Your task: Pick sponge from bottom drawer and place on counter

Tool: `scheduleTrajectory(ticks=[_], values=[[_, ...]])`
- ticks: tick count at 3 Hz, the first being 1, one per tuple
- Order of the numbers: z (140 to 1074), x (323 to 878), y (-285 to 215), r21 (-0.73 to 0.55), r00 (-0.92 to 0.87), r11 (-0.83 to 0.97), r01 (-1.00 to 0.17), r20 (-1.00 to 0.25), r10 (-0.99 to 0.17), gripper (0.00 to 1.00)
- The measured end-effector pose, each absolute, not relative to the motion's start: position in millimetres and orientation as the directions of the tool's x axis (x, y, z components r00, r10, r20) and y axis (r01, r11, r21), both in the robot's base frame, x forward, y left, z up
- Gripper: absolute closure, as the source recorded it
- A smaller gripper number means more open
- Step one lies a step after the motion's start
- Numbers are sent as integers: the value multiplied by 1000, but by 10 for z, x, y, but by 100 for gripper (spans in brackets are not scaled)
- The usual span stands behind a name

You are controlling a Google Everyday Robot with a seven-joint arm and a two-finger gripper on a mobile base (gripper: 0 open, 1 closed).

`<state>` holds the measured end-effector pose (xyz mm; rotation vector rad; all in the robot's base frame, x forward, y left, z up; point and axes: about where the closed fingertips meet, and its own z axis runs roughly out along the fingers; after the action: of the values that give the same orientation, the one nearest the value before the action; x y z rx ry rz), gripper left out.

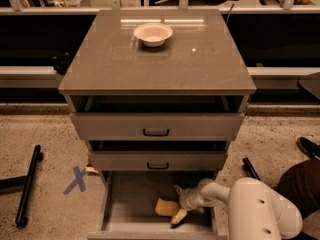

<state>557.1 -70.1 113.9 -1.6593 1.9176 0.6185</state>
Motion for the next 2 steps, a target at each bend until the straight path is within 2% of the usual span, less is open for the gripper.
scheduleTrajectory(ticks=[1, 2], values=[[1049, 5588, -693, 5, -107, 137, -991, -654, -749, 1], [1046, 5588, -681, -3, -97, 131, -991, -655, -749, 19]])
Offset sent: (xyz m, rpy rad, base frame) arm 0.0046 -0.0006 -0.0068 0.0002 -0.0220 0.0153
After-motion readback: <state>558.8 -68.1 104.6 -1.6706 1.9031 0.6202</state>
